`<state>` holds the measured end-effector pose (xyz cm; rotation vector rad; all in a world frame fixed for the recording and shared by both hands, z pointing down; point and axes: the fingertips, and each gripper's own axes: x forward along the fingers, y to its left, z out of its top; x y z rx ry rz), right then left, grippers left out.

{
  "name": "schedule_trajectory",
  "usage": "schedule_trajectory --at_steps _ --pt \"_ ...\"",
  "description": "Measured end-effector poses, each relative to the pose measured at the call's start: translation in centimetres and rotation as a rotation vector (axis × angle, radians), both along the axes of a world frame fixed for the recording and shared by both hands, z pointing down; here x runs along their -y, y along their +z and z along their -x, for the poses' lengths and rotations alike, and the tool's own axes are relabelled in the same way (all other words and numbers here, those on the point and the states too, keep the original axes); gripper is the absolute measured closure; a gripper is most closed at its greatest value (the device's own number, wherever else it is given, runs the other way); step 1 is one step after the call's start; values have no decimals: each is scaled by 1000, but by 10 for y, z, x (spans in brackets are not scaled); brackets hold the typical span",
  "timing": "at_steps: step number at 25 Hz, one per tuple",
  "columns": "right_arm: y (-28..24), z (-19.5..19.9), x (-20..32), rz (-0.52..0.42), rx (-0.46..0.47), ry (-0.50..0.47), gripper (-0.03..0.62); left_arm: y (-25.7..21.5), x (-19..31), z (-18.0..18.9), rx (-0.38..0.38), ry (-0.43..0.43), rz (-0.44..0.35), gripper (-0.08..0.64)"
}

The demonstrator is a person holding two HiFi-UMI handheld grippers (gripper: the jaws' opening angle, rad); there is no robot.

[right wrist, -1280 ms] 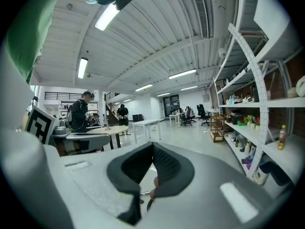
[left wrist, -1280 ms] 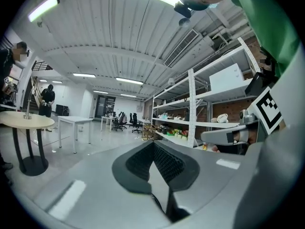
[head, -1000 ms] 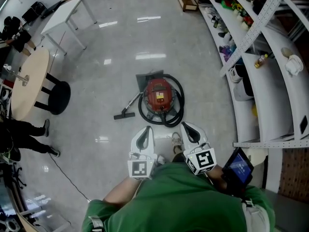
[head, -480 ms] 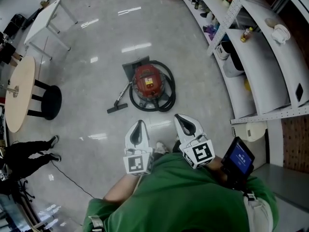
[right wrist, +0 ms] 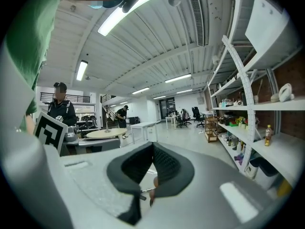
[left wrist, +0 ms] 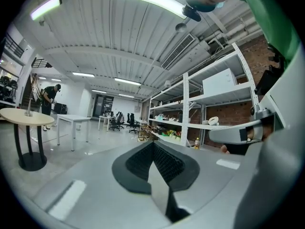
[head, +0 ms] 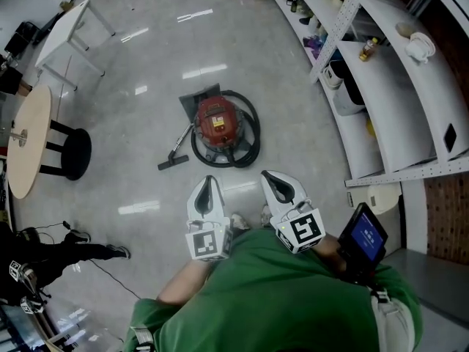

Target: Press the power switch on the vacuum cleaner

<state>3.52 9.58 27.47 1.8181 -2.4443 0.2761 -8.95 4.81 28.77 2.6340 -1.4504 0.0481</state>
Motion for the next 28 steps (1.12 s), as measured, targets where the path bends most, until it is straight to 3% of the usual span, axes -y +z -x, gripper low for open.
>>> schedule_trajectory --at_steps 11,18,28 --pt "2 -6 -4 4 25 -12 591 -6 -5 -6 11 2 -25 554" --pt "3 -6 -2 6 27 -19 591 1 -5 -5 -19 -10 -32 554" --pt "6 -4 0 5 28 -21 591 2 -5 -7 41 2 -13 554"
